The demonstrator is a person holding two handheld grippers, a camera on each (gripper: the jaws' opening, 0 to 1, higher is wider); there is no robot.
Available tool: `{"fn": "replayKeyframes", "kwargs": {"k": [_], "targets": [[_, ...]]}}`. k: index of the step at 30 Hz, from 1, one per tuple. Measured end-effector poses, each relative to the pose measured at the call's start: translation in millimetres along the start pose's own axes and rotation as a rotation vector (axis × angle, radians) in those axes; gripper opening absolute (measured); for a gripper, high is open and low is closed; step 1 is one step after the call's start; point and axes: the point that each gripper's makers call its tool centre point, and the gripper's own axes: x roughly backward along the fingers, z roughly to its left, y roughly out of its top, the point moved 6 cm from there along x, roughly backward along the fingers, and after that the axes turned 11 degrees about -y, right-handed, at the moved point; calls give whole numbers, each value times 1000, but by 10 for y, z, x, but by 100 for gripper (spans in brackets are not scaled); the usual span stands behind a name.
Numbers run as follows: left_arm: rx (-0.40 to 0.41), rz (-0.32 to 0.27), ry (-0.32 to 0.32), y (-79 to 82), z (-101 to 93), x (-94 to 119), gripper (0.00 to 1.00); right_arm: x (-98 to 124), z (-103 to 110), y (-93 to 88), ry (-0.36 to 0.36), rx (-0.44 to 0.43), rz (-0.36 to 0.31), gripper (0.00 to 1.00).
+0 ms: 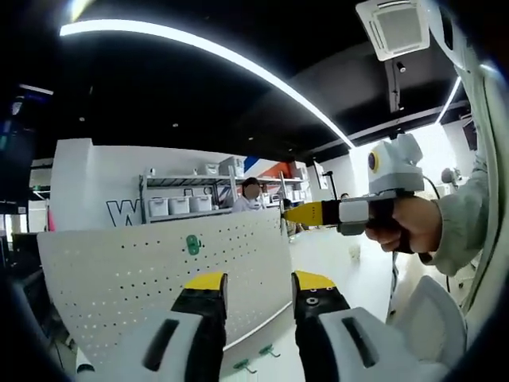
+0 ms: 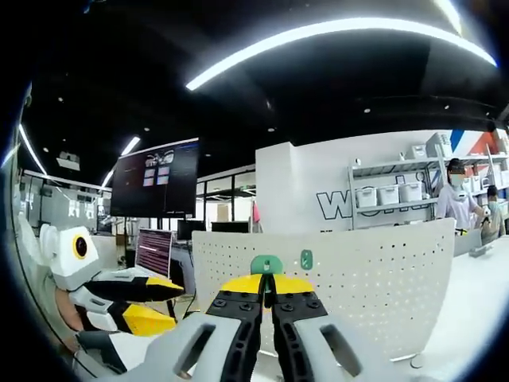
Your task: Insert the hook assembly into the mounting plate slot until the hook locks in place.
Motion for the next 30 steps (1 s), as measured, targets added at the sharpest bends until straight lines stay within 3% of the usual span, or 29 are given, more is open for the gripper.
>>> {"fn": "replayKeyframes", "kwargs": {"k": [17, 30], "targets": [[12, 3, 24, -39, 43, 92, 34, -224, -399, -88, -118, 23, 6, 1], [1, 22, 21, -88, 32, 89, 33, -411, -496, -296, -156, 40, 34, 1]]}}
